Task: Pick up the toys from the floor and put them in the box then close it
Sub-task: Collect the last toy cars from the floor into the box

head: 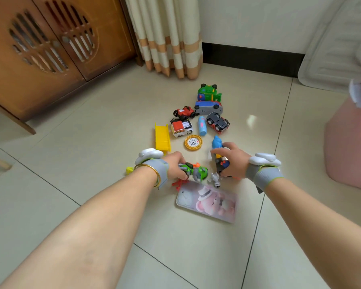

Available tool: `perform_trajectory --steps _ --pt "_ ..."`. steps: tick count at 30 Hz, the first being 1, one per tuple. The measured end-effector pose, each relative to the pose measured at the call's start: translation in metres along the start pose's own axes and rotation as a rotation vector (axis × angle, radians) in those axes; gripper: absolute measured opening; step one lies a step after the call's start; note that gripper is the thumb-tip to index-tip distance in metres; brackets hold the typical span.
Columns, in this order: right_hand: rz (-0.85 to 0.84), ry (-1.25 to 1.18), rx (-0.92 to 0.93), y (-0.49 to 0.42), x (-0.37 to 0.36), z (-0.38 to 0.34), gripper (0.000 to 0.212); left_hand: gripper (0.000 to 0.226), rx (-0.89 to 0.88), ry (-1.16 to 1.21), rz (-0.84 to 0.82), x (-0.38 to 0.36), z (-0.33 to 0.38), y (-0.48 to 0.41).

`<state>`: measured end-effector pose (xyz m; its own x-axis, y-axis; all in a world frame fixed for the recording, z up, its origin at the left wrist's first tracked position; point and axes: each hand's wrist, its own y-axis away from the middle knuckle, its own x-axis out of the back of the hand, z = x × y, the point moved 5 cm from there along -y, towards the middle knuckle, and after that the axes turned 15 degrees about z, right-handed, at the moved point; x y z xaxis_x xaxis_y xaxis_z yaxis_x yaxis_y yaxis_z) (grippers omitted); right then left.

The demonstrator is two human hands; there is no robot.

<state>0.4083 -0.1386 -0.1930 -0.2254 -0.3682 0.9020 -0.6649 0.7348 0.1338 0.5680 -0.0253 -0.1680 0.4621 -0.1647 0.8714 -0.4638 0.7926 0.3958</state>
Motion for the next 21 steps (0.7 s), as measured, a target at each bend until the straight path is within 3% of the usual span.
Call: perform_trajectory --steps 3,5,7,8,10,11,14,21 --pt "-0.006 -0.052 -0.021 0.002 0.001 0.004 0.071 0.014 0.172 0.197 0.121 0.015 -0.026 -0.003" --pt "-0.019 -0.071 -0.029 0.004 0.002 0.005 0.07 0.019 0.354 0.386 0.237 0.027 -0.051 -0.001" --pt "-0.041 -0.071 -0.021 0.006 0.003 0.003 0.069 0.039 0.522 0.511 0.308 0.038 -0.077 0.006" --pt "-0.054 -0.064 -0.017 0.006 0.003 0.003 0.069 0.033 0.56 0.532 0.314 0.042 -0.086 0.01" --pt "-0.078 -0.06 -0.02 0.007 0.003 0.002 0.069 0.008 0.609 0.487 0.305 0.048 -0.101 0.016" --pt "-0.086 -0.066 -0.023 0.008 0.005 0.001 0.069 0.006 0.627 0.487 0.317 0.049 -0.108 0.017" --pt "-0.122 -0.094 -0.025 0.01 0.01 0.0 0.069 0.021 0.647 0.501 0.324 0.046 -0.114 0.021" --pt "-0.169 -0.078 -0.001 0.027 0.009 0.003 0.072 0.024 0.594 0.579 0.082 0.012 -0.075 0.028"
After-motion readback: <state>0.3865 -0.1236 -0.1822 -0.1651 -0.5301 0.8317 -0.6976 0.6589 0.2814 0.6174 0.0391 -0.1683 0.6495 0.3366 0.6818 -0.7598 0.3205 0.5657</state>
